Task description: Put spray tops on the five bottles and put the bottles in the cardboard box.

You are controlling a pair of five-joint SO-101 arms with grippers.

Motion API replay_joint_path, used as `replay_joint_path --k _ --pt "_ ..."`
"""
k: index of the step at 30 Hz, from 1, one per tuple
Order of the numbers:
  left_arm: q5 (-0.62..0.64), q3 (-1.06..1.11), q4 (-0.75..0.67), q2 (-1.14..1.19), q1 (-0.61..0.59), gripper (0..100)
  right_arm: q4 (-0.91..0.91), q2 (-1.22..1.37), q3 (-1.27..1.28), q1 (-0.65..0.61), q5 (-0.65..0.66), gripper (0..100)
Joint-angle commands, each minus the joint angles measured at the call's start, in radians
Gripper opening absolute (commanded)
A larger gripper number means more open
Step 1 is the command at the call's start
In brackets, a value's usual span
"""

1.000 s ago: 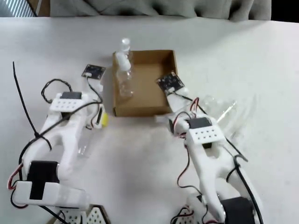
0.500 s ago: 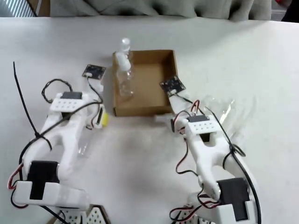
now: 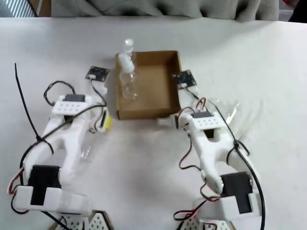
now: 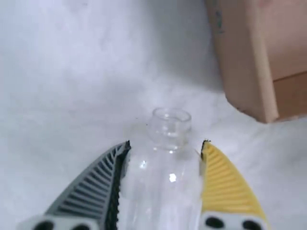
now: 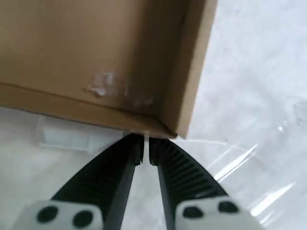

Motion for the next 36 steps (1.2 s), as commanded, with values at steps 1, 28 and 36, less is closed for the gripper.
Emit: replay_joint_path --k 1,28,36 --pt "-0.011 -0.028 -0.012 -0.050 0.013 2 -0.013 0.013 -0.044 -0.039 -0.009 2.3" --pt "-0.011 -0.025 -0.017 -0.050 0.010 2 -0.076 -0.048 -0.006 0.111 -0.009 2.0" --pt "-0.011 -0.023 -0.014 -0.050 0.010 2 -0.077 0.050 -0.087 0.139 -0.009 2.1"
